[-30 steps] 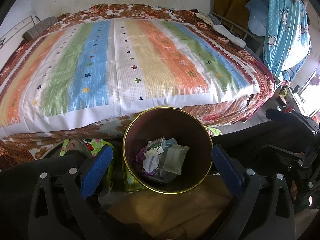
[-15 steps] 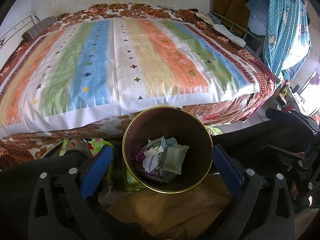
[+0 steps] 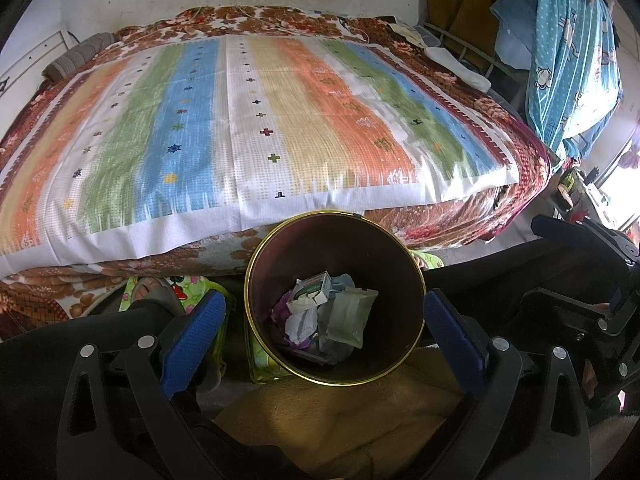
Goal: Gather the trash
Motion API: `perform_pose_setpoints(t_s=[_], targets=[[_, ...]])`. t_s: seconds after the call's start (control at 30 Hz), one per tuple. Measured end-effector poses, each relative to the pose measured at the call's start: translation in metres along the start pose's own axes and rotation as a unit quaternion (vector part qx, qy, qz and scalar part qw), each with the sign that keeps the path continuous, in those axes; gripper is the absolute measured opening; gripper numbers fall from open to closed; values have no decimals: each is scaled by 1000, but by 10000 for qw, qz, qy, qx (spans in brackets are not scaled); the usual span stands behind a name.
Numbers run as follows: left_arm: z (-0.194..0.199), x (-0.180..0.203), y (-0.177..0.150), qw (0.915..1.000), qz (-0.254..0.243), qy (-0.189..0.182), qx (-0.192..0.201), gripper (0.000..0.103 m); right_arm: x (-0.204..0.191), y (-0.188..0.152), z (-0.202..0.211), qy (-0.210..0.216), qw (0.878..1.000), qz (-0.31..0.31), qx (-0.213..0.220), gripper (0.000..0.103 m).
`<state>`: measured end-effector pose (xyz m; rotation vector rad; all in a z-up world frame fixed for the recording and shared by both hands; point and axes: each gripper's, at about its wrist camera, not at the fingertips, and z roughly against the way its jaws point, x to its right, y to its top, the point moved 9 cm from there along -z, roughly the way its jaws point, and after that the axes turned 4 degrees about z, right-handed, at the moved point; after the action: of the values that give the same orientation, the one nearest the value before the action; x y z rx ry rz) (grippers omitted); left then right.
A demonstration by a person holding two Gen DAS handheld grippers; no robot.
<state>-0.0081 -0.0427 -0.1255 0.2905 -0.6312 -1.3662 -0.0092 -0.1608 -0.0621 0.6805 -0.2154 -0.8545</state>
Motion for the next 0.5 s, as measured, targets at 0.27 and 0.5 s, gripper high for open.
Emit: perform_pose_setpoints(t_s=[0.27, 0.5], targets=[[0, 1, 0, 10000, -20, -9, -11, 97, -1, -1, -1, 3, 10000, 0, -9, 94], [-2, 1, -3, 10000, -25, -13, -19, 97, 0, 0, 0, 2, 10000, 2, -7, 94]])
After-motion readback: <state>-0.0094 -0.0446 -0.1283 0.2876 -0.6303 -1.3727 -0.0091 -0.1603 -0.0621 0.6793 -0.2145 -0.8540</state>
